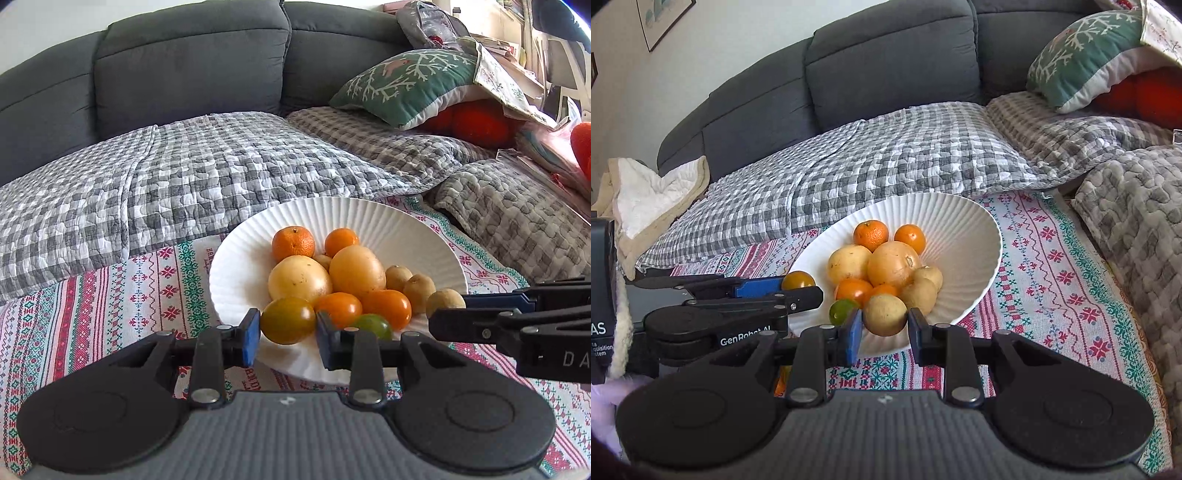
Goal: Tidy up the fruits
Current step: 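Lower the tomato and kiwi onto the plate and open both tools, then withdraw both open tools toward the mandarin and green tomato on the cloth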
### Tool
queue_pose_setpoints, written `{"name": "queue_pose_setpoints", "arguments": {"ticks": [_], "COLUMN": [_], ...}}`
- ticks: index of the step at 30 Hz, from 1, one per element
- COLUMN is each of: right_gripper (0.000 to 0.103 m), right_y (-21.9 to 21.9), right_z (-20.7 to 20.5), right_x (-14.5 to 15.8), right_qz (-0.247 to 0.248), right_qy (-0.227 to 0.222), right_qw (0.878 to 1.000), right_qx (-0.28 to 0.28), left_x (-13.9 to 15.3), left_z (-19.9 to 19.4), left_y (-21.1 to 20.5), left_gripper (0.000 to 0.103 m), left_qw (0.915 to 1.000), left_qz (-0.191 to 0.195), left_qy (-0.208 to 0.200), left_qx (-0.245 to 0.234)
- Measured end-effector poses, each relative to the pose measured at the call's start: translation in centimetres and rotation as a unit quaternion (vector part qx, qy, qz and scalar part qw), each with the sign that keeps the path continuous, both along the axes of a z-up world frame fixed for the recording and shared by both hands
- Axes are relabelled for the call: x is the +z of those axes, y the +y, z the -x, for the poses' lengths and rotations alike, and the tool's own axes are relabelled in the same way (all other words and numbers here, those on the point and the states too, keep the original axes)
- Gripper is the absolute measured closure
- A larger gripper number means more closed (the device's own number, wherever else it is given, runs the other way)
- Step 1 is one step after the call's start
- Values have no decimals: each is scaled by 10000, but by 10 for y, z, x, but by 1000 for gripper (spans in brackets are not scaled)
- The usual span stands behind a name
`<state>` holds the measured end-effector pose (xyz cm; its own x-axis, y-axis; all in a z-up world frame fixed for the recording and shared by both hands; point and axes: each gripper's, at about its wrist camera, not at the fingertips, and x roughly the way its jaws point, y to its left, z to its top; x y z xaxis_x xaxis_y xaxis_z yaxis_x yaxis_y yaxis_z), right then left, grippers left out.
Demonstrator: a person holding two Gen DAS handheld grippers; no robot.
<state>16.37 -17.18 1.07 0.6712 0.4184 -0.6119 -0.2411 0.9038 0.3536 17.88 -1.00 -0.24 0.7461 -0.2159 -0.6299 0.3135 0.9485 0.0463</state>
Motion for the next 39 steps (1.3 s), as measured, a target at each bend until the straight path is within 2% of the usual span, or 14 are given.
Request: {"name": "queue_pose_setpoints", "arguments": {"ticks": [19, 22, 24, 26, 33, 35, 39], "right_gripper": [76, 65, 49, 43, 29, 26, 19], "right_y": [12, 12, 12, 12, 8, 7, 7], "right_z": [-3, -1, 1, 4, 15, 20, 30], "right_x": [-6, -4, -1, 2, 12, 16, 22], "right_qz": [311, 273, 283, 307, 355, 352, 466], "right_qy": [-73, -89, -139, -192, -290, -321, -353], "right_qw": [9995, 9996, 9995, 9993, 9989, 9989, 9983], "right_qx": [25, 21, 13, 26, 54, 37, 69], "left_x": [-7, -5, -4, -2, 6, 9, 13], "left_z": [-9, -7, -4, -1, 20, 29, 45], "left_y": [0, 1, 3, 6, 17, 21, 28], "left_gripper": [78, 67, 62, 53, 37, 28, 23], "left_qw": [9997, 9997, 9998, 9998, 9997, 9994, 9988], "left_qz": [-125, -128, -107, -74, 41, 70, 190], "left_qy": [-84, -133, -157, -152, -147, -164, -89], "left_qx": [-181, -145, -108, -41, 186, 280, 445]}}
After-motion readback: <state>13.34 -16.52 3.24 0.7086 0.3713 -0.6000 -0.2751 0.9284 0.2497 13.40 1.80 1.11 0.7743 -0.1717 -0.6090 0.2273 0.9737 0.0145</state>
